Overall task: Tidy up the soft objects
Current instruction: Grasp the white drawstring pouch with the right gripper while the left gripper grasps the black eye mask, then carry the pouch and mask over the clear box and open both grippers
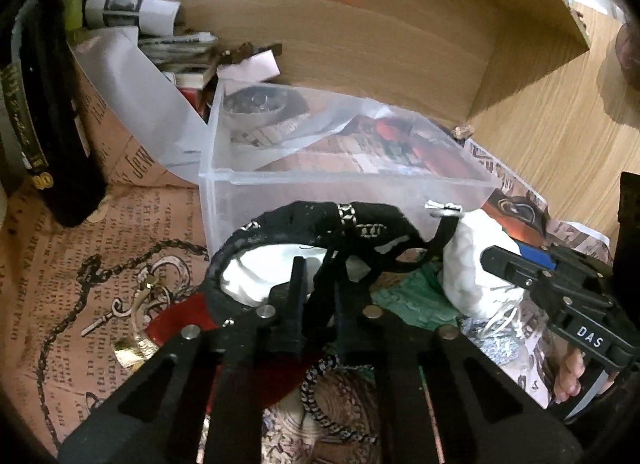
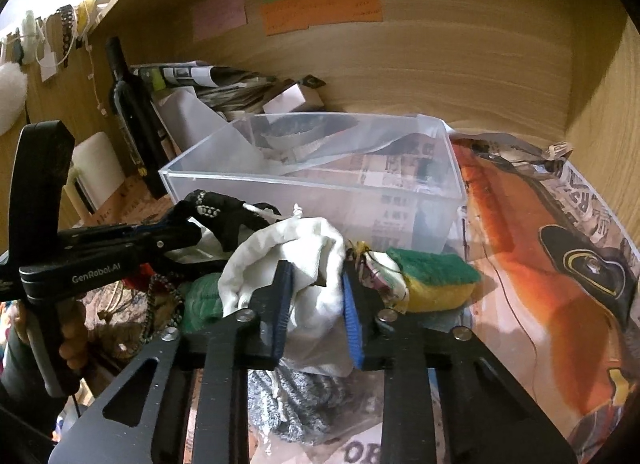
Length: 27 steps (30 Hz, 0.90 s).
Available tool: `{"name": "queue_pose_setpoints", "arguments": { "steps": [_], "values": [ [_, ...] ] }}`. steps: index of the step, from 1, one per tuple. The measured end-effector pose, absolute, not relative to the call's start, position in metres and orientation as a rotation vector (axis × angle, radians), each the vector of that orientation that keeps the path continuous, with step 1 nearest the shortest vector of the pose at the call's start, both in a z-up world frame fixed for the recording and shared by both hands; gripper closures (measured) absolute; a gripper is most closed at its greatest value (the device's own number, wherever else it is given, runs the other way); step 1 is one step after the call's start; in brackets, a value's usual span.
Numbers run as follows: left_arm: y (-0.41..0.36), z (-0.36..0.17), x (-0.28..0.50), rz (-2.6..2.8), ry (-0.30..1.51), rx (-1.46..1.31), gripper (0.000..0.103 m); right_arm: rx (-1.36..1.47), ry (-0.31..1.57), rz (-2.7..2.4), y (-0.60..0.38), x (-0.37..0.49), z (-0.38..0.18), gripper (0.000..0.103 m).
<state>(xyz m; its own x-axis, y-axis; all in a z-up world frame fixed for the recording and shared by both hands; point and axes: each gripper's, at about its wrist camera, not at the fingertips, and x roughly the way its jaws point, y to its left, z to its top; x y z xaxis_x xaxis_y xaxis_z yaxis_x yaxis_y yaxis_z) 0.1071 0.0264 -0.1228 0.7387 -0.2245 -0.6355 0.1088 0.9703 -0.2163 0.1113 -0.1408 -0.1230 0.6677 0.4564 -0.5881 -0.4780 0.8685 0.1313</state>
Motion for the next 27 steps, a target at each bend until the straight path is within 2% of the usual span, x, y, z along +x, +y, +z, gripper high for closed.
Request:
{"name": "queue_pose_setpoints", "arguments": {
  "steps": [5, 27],
  "values": [
    [0.025, -0.103, 0.093, -0.187, 0.657, -0.159, 0.097, -0.020, 0.614, 0.544, -0.144, 0.107, -0.113, 0.087],
    [0.031, -0.016, 0.104, -0.225, 0.536, -0.132, 0.098, 0.015, 0.411, 0.535, -0.151, 0.115, -0.058, 0.087]
  ]
}}
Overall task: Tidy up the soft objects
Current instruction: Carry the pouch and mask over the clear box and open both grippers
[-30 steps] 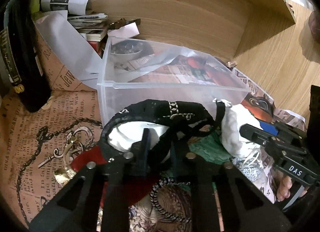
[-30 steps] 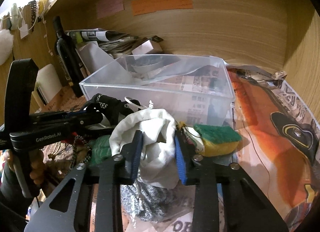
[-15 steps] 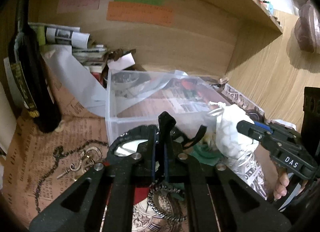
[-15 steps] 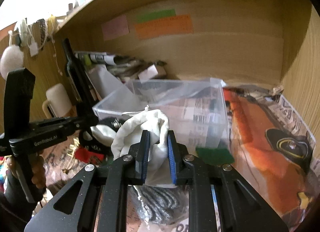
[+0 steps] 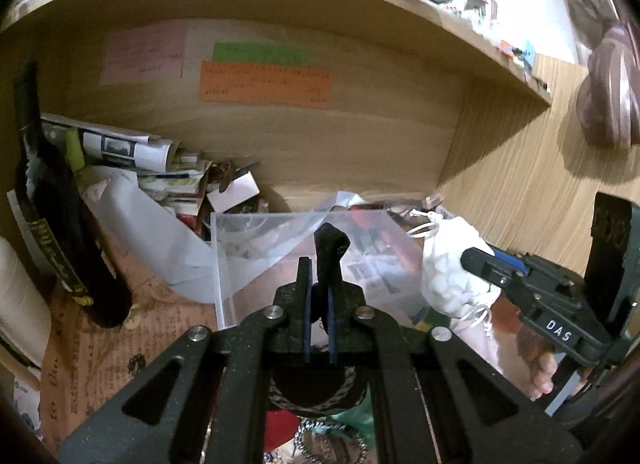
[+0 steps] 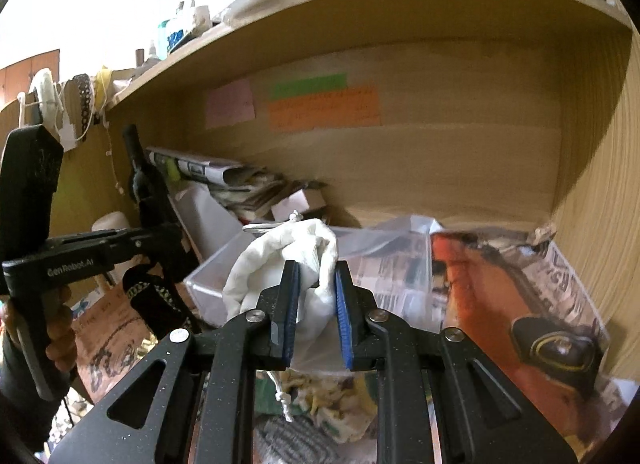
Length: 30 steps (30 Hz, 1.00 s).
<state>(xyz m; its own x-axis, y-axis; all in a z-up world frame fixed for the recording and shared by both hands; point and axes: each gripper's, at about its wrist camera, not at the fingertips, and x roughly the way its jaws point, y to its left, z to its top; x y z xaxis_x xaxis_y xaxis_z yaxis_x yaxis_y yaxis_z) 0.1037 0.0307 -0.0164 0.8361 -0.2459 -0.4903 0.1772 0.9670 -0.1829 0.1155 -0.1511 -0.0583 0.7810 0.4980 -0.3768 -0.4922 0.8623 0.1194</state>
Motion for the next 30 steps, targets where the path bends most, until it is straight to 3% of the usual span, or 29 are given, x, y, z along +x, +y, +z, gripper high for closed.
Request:
{"name": "queue_pose_setpoints", "arguments": {
  "steps": [20, 30],
  "values": [
    [0.019, 0.058, 0.146, -0.201, 0.403, -0.120, 0.098, 0.020, 0.403, 0.495, -0.161, 0.165, -0.043, 0.087],
    [0.000, -0.010, 0.217, -0.180, 0.572, -0.064, 0.098, -0.054, 0.560, 0.471, -0.146, 0.211, -0.071, 0.087]
  ]
}}
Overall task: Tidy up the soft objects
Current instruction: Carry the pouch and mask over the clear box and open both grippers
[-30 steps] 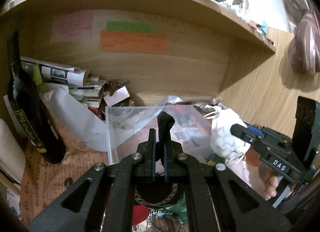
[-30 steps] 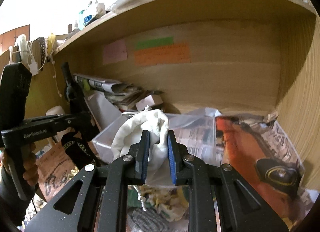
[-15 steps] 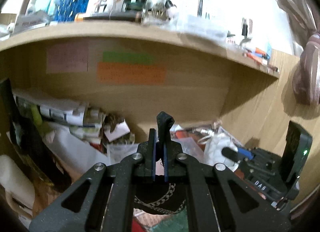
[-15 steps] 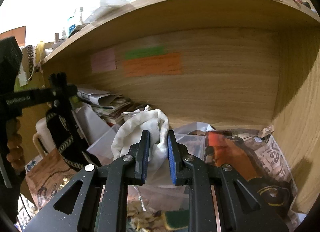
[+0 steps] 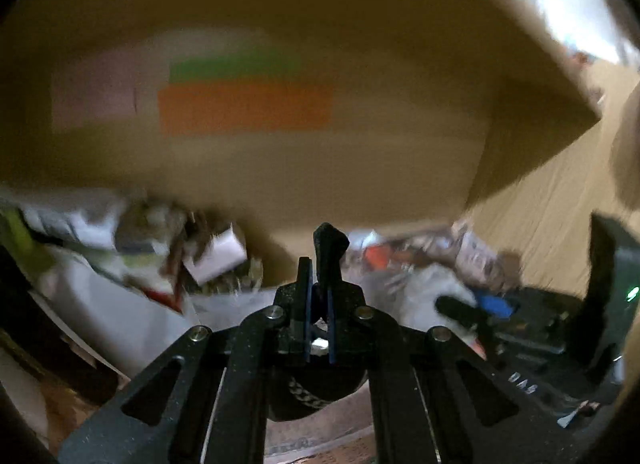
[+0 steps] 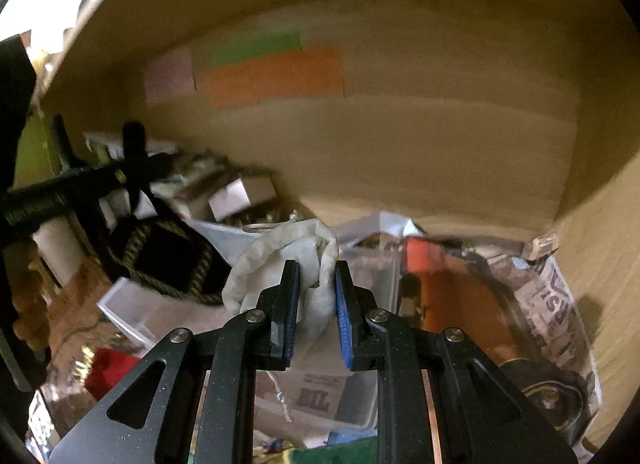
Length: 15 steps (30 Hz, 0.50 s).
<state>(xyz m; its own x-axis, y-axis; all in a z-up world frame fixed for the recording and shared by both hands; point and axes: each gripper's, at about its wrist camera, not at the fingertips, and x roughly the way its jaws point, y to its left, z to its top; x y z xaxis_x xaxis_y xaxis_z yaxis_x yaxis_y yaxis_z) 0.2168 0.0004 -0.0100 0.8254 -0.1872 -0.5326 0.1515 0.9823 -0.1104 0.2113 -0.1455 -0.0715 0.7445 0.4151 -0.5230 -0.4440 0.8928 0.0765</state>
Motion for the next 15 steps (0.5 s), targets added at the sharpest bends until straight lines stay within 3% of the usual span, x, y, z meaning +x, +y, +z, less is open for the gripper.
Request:
{"name": "queue_pose_setpoints", "arguments": {
  "steps": [6, 13, 15],
  "values": [
    [0.013, -0.062, 0.234, -0.180, 0.730, -0.084, 0.098, -0.118, 0.653, 0.463, -0.137, 0.229, -0.093, 0.087],
    [0.017, -0.082, 0.235, -0.162, 0.808, -0.077, 0.098, -0.176, 0.717, 0.471, -0.127, 0.231, -0.107, 0.085],
    [0.017, -0.084, 0.235, -0.158, 0.816, -0.068, 0.093, -0.190, 0.717, 0.475, -0.126, 0.228, -0.108, 0.082]
  ]
}}
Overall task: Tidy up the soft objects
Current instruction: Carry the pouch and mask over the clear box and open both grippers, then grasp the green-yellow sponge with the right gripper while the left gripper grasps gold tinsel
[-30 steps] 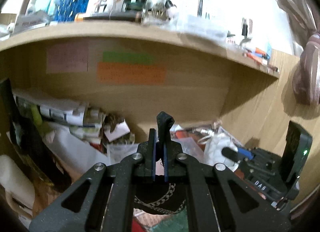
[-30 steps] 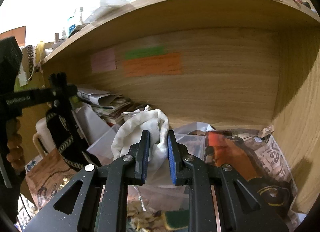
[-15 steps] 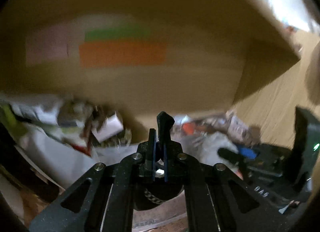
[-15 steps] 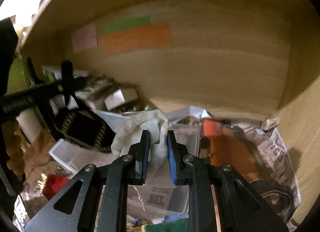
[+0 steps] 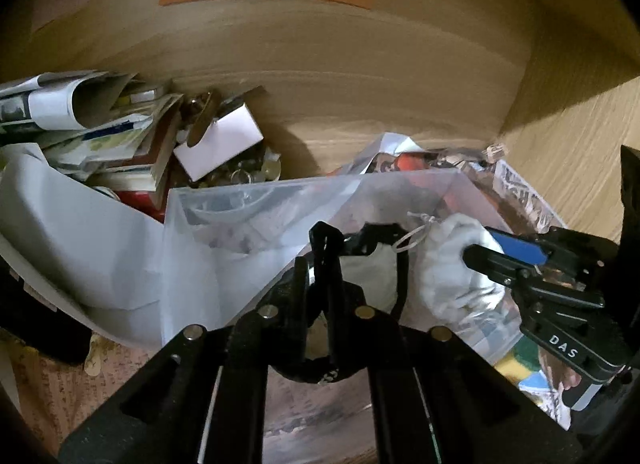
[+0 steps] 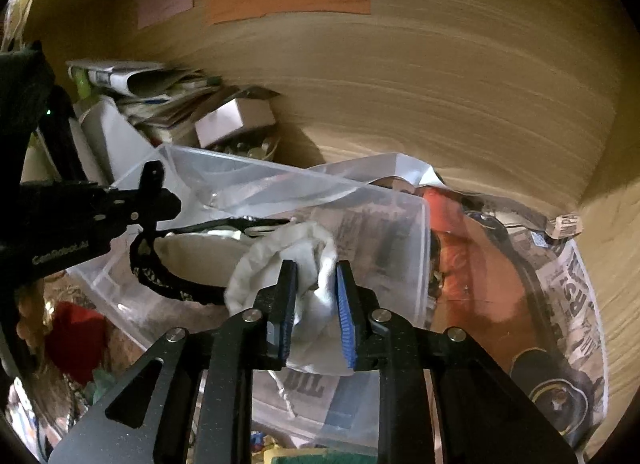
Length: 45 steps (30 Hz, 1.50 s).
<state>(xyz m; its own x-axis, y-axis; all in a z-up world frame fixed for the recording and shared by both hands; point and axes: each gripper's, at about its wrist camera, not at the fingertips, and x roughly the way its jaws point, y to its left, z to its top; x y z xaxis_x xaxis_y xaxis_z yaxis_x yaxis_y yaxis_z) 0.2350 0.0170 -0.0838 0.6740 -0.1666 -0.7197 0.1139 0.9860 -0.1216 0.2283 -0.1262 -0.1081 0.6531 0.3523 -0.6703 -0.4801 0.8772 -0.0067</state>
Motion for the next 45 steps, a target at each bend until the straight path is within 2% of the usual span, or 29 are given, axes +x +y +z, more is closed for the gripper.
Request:
{"name": "queue_pose_setpoints", "arguments": {
  "steps": [1, 3, 5, 6, 10, 15, 17, 21, 31, 45],
  "values": [
    [0.018, -0.085, 0.233, -0.155, 0.818, -0.064, 0.090, -0.196, 0.714, 0.473, -0.126, 0.226, -0.108, 0.079],
    [0.019, -0.083, 0.227, -0.157, 0.817, -0.060, 0.070, -0.198, 0.707, 0.470, -0.127, 0.224, -0.106, 0.070],
    [0.020, -0.079, 0.222, -0.148, 0.792, -0.059, 0.054, -0.197, 0.689, 0.464, -0.130, 0.219, -0.103, 0.058],
    [0.021, -0.075, 0.216, -0.138, 0.771, -0.053, 0.049, -0.196, 0.680, 0.461, -0.131, 0.217, -0.101, 0.057],
    [0.024, -0.062, 0.200, -0.132, 0.727, -0.028, 0.045, -0.179, 0.635, 0.458, -0.138, 0.204, -0.089, 0.050],
    [0.029, -0.040, 0.175, -0.099, 0.647, -0.026, 0.022, -0.142, 0.550, 0.451, -0.147, 0.182, -0.069, 0.032],
    [0.032, -0.031, 0.163, -0.089, 0.617, -0.030, 0.016, -0.130, 0.518, 0.447, -0.149, 0.172, -0.062, 0.024],
    [0.037, -0.020, 0.139, -0.077, 0.568, -0.039, 0.003, -0.110, 0.462, 0.450, -0.154, 0.152, -0.051, 0.019],
    [0.048, -0.043, 0.101, -0.068, 0.625, -0.040, 0.001, -0.090, 0.452, 0.439, -0.168, 0.119, -0.067, 0.007],
    [0.083, -0.133, 0.086, 0.026, 0.853, -0.115, 0.001, -0.073, 0.630, 0.391, -0.192, 0.125, -0.120, 0.006]
  ]
}}
